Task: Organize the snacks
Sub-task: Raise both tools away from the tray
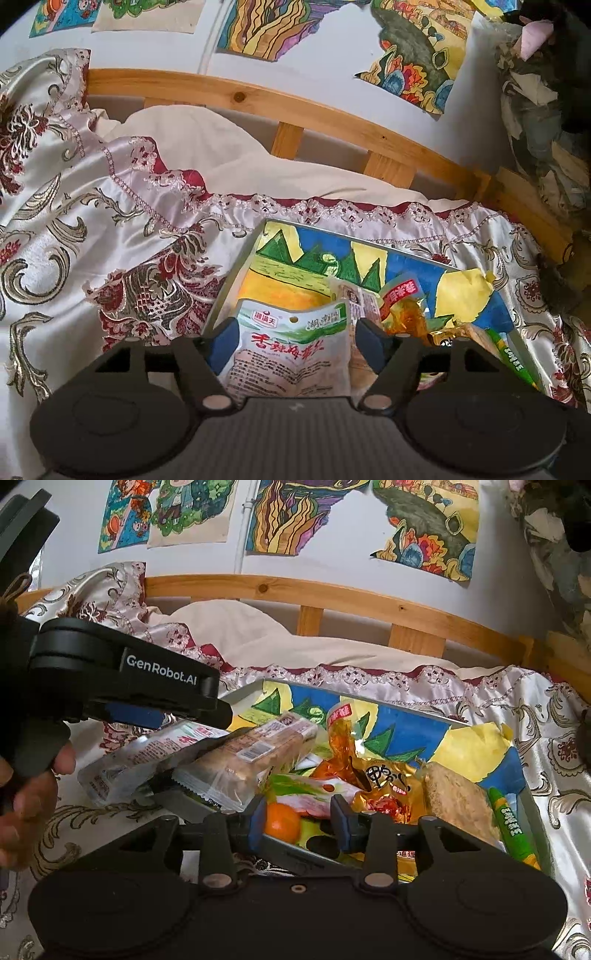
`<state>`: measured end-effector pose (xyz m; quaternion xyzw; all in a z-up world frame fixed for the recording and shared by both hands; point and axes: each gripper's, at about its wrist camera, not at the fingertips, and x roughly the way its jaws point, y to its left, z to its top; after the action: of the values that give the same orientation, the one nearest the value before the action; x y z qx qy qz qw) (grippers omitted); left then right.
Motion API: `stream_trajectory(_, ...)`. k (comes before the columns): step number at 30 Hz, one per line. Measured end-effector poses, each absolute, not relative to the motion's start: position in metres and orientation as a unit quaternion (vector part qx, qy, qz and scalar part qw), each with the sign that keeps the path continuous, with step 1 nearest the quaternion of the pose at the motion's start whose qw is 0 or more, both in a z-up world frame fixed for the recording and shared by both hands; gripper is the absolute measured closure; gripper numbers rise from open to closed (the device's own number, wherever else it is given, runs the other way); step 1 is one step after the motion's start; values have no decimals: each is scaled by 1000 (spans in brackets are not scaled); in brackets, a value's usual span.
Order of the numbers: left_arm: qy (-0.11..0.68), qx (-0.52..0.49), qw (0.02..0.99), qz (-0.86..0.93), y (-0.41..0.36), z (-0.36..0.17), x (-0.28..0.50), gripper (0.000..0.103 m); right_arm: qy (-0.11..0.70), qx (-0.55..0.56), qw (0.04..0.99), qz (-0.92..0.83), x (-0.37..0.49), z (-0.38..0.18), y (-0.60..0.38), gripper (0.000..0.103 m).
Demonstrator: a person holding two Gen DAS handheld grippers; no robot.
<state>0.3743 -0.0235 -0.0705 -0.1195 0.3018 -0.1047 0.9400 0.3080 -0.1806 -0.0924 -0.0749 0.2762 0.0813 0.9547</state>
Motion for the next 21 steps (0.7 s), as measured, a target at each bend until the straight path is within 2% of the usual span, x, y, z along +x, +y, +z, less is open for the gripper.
stream_trajectory(1,300,-119,941,-104,-24,-69,373,25,273,-73,956,81,307,-90,-181,56)
stream_trajectory(3,296,-118,942,-105,-25,-64,369,22,264,-70,959,76,303,-85,-182,44)
stream_trajectory(7,284,-125,945,-103,-23,-52,361,16,252,-49,964,66,298,-71,-186,33)
stream_trajectory(9,281,-134,945,-102,-21,-44,357,15,243,-43,967,58,293,-63,-187,25)
stream_trajectory(15,252,-149,951,-105,-17,-17,338,5,213,-18,976,41,280,-35,-197,14)
stream_trajectory(19,237,-139,956,-106,-18,-1,326,2,193,-4,981,32,271,-17,-205,8)
stream_trajectory(21,233,-141,956,-106,-18,4,321,1,184,2,983,22,266,-9,-210,2)
